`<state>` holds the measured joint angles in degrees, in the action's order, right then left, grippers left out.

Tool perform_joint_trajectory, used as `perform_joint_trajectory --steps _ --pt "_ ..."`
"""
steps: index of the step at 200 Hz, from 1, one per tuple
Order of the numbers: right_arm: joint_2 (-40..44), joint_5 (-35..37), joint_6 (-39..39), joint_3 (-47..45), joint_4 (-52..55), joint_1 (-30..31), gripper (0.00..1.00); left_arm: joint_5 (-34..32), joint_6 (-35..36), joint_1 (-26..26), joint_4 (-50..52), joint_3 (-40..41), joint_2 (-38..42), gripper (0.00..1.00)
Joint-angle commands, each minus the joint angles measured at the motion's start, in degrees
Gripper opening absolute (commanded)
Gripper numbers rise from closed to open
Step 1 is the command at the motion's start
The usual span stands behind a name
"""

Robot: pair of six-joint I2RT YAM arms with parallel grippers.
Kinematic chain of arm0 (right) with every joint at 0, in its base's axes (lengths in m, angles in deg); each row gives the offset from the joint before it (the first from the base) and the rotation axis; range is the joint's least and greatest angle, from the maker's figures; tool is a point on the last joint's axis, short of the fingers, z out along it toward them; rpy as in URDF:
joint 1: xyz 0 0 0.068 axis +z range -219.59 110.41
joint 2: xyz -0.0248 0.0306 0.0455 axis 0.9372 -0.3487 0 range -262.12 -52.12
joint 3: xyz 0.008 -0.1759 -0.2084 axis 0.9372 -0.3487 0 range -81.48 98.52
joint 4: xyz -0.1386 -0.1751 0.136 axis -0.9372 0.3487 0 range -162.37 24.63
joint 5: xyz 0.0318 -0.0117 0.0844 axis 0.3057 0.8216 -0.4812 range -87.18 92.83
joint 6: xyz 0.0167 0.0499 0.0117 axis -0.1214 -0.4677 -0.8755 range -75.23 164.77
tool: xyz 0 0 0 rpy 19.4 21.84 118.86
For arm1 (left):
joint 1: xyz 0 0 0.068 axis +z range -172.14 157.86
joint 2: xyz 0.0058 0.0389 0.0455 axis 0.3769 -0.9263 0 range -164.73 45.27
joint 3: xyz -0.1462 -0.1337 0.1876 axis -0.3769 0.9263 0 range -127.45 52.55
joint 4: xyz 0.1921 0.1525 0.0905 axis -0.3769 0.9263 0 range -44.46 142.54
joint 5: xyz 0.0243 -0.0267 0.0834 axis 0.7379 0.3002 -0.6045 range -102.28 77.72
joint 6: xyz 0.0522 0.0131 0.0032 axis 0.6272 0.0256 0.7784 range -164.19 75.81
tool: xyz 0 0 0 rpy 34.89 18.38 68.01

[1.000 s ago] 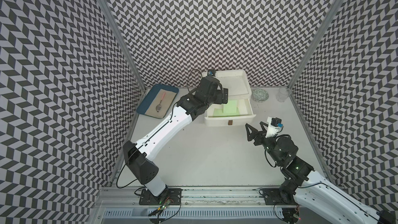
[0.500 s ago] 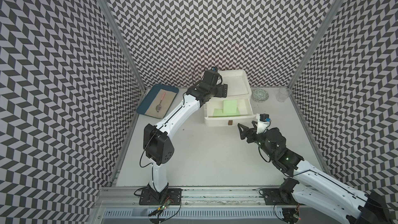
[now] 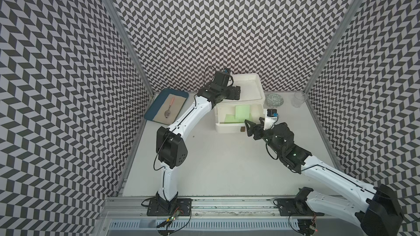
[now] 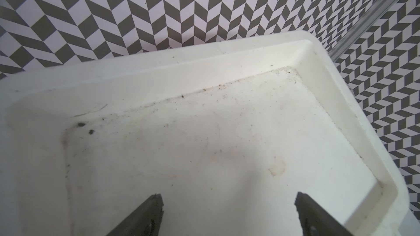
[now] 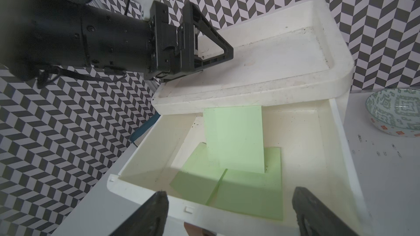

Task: Please put the sticky notes in the drawer by color
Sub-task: Place the sticky notes in the drawer.

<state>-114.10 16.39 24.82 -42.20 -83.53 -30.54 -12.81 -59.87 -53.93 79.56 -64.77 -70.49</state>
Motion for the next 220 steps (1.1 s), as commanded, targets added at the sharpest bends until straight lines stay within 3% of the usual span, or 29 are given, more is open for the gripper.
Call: perform_joint_trajectory --steps 1,56,101,160,196,220 --pt "-3.1 1.7 -0.4 0.6 3.1 -0.4 0.89 1.1 0.0 0.2 0.9 2.2 0.2 0.94" --pt "-0.9 -0.5 1.0 5.2 4.3 -0.5 0.9 2.0 -0.5 0.2 0.2 3.2 0.9 0.94" --pt "-13.1 -8.9 2.4 22.6 13.5 -2.5 0.89 2.3 -0.7 0.2 -0.1 3.5 1.5 0.95" --pt "-18.3 -18.2 1.1 24.6 13.0 -7.9 0.56 3.0 -1.1 2.1 -1.9 7.1 4.6 0.96" --pt "-21.1 -21.4 1.1 26.1 13.4 -11.2 0.47 4.8 -1.5 2.9 -2.6 7.7 4.7 0.96" --pt "-23.0 -21.9 2.1 27.7 15.4 -11.2 0.47 4.5 -1.4 2.9 -2.6 7.8 4.8 0.96"
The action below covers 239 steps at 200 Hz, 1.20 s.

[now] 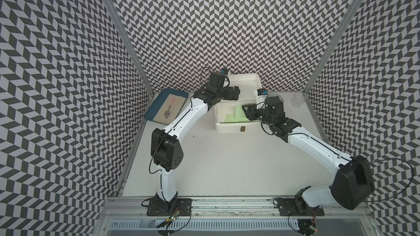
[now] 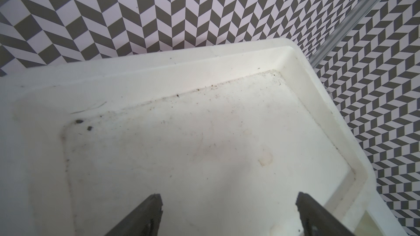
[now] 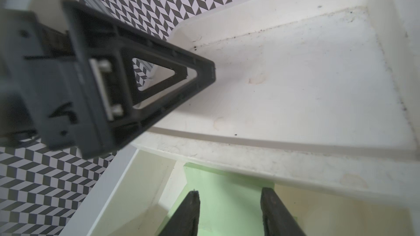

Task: Please put the sticky notes in the drawer by color
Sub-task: Place the sticky notes in the drawer.

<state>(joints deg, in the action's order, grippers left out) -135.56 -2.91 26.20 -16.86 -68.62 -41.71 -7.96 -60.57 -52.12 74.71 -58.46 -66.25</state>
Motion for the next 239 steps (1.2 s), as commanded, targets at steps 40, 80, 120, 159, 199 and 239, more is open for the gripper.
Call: perform_joint_trajectory --steps 40,80,120,159,199,239 --pt "-5.0 -5.8 2.9 6.4 5.8 0.0 0.46 -0.3 -0.8 1.2 2.1 1.8 0.6 0.96" --pt "-2.5 -4.8 3.8 8.0 9.3 0.1 0.45 0.3 -0.8 1.2 2.0 1.7 0.4 0.96" --pt "8.7 -4.2 4.0 2.2 9.7 1.8 0.46 0.6 -0.3 1.4 3.6 -0.3 -1.5 0.96" --pt "20.8 -0.8 2.8 -8.0 12.3 7.8 0.46 2.0 -0.9 1.5 2.9 -1.8 -3.1 0.96" --pt "26.1 -2.4 -2.5 -20.9 3.7 14.5 0.46 2.9 -1.1 1.5 2.5 -1.1 -4.3 0.96" --pt "23.3 4.5 -3.9 -23.6 -2.7 14.9 0.46 3.4 -1.3 1.5 2.1 1.0 -3.7 0.96"
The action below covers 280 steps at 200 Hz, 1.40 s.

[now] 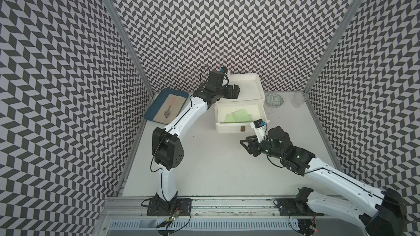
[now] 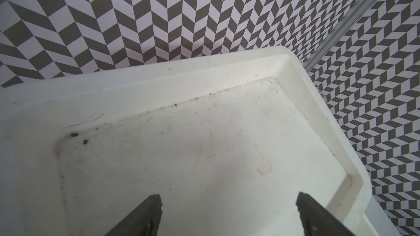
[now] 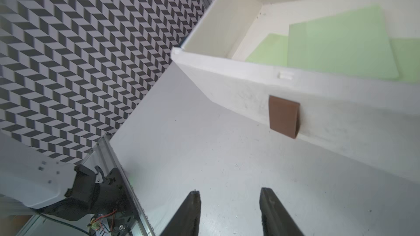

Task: Please put the sticky notes in the drawer by color
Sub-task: Place the sticky notes in the drawer, then close the drawer in the storage box.

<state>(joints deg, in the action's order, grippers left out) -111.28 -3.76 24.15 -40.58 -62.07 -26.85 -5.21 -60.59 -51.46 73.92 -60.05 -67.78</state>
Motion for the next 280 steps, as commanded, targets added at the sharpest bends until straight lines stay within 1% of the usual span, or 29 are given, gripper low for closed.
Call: perform_joint_trajectory --steps 1,42,82,160,179,203,280 --pt "-1.1 5.6 -1.8 0.1 -9.5 0.1 0.46 0.6 -1.3 0.8 2.8 2.7 -2.1 0.96" --pt "-5.5 11.3 -3.3 2.1 -16.7 0.1 0.47 1.0 -2.2 0.8 0.0 9.0 0.1 0.96" --pt "-9.7 14.4 -3.4 4.1 -20.9 0.0 0.48 0.6 -2.1 0.8 -0.3 10.8 0.8 0.96" --pt "-16.9 16.0 -5.1 7.9 -30.3 -0.2 0.48 1.2 -2.2 0.9 -0.8 11.3 0.8 0.96" --pt "-19.7 16.6 -5.4 7.9 -33.5 -1.2 0.48 1.1 -2.2 1.0 -0.6 11.4 1.1 0.96" --pt "-22.7 15.0 -6.1 8.2 -35.9 -3.5 0.48 1.2 -2.3 1.2 -0.4 11.6 1.4 0.96" --pt "-30.2 15.4 -5.4 10.2 -43.9 -4.4 0.48 1.3 -2.7 1.3 -0.3 12.6 2.9 0.96"
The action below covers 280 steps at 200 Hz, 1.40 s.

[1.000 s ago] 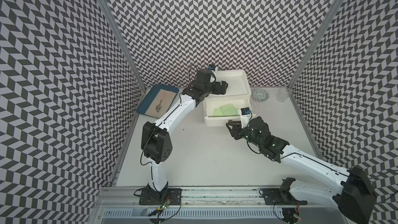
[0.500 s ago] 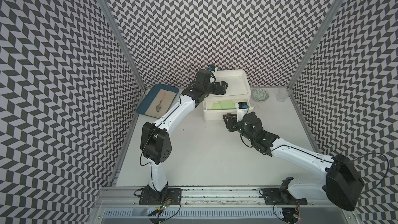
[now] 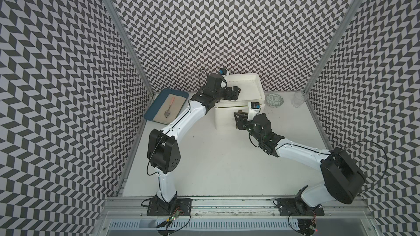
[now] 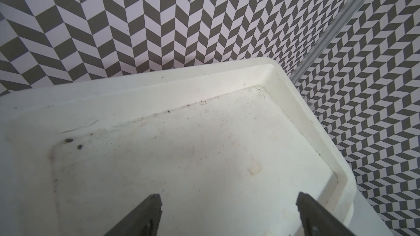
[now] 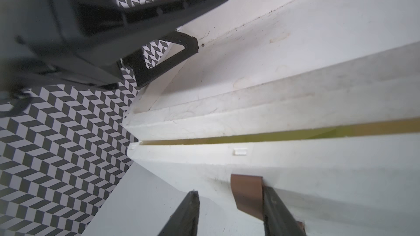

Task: Please put the sticky notes in the drawer by color
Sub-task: Close the drawer in the storage box, then reset both arms

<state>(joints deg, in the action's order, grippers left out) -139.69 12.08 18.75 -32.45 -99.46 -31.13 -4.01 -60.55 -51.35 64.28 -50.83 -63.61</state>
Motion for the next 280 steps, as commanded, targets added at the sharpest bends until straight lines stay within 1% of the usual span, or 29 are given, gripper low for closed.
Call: perform_joint_trajectory --steps 1,18,47,62,82,97,105,116,126,136,148,161,169,178,186,192,200,210,222,229,236,247,261,273,280 --pt "-1.8 -0.5 -0.1 2.2 -6.6 -0.1 0.48 0.1 -2.7 1.2 9.3 3.4 -1.2 0.96" --pt "-2.8 0.2 0.2 2.3 -7.3 -0.1 0.48 0.3 -2.7 1.1 9.3 3.6 -0.7 0.96" --pt "-4.5 1.3 -0.7 0.0 -13.2 -0.4 0.48 1.6 -3.4 1.1 8.5 4.5 1.1 0.96" --pt "-3.8 -0.5 -0.8 -1.3 -15.0 -0.4 0.48 2.1 -3.2 1.1 8.4 4.5 2.5 0.96" --pt "0.0 -2.5 0.2 -1.0 -9.9 -0.4 0.5 1.2 -2.2 1.1 7.5 5.0 6.2 0.96" --pt "4.7 -2.6 0.8 -1.2 -4.6 -0.4 0.53 0.3 -2.1 1.1 3.9 8.3 11.2 0.97" --pt "7.4 -2.7 1.8 -1.2 -1.6 -0.4 0.55 -0.5 -2.1 1.1 0.6 11.9 14.6 0.98" --pt "11.4 -2.3 3.4 -1.2 3.2 -0.5 0.6 -3.8 -2.6 1.1 -4.5 18.4 20.0 0.99" --pt "15.0 -0.8 4.6 -1.5 7.2 -0.9 0.66 -8.4 -3.4 1.1 -9.3 25.5 25.5 1.0" --pt "18.6 1.0 5.6 -2.6 9.7 -1.7 0.75 -13.9 -4.4 1.2 -14.6 33.3 31.1 0.99" --pt "21.9 2.7 6.9 -3.3 13.4 -4.3 0.82 -21.0 -5.3 1.2 -21.6 43.6 37.7 1.0" --pt "24.6 6.4 7.2 -3.5 18.1 -7.8 0.89 -28.0 -5.9 1.4 -28.2 54.2 44.2 1.0" --pt "25.9 8.3 7.7 -4.3 19.1 -10.1 0.92 -31.1 -5.9 1.5 -32.2 60.1 47.6 1.0" --pt "26.7 11.3 7.5 -4.9 20.0 -12.7 0.99 -33.0 -3.0 1.7 -38.5 66.8 51.0 1.0" --pt "26.9 15.1 6.5 -5.2 20.8 -14.5 1.0 -35.6 -1.2 1.7 -42.9 71.8 53.6 1.0" --pt "26.8 17.0 7.1 -5.8 20.1 -15.7 1.0 -38.2 -0.6 1.7 -45.2 74.6 55.1 1.0" --pt "26.6 20.4 8.0 -6.9 18.4 -16.9 1.0 -42.2 -0.2 1.8 -46.8 77.7 56.6 1.0" --pt "26.0 26.9 9.7 -9.0 14.9 -17.7 1.0 -46.9 -0.3 1.8 -47.5 80.7 57.6 0.99" --pt "24.6 32.1 14.1 -13.7 5.8 -19.0 1.0 -50.6 1.6 2.0 -50.6 84.4 57.3 1.0" --pt "23.4 33.0 16.8 -16.6 -1.3 -20.1 1.0 -52.6 3.2 2.2 -52.8 86.2 56.8 1.0" --pt "22.0 33.1 18.7 -18.9 -5.9 -21.3 1.0 -54.5 4.9 2.5 -54.9 87.7 56.0 1.0" --pt "19.5 31.5 20.6 -21.2 -9.8 -23.5 1.0 -56.4 7.6 3.2 -57.5 89.2 54.6 1.0" --pt "15.9 30.5 18.7 -22.0 -10.2 -26.0 1.0 -55.5 11.2 5.3 -61.8 91.2 52.7 1.0" --pt "13.2 29.3 16.4 -22.0 -9.5 -28.1 1.0 -51.2 14.3 7.8 -66.2 92.6 50.5 1.0" --pt "11.9 28.6 15.6 -22.7 -11.1 -29.1 1.0 -48.8 14.9 9.2 -68.0 93.0 49.2 0.99"
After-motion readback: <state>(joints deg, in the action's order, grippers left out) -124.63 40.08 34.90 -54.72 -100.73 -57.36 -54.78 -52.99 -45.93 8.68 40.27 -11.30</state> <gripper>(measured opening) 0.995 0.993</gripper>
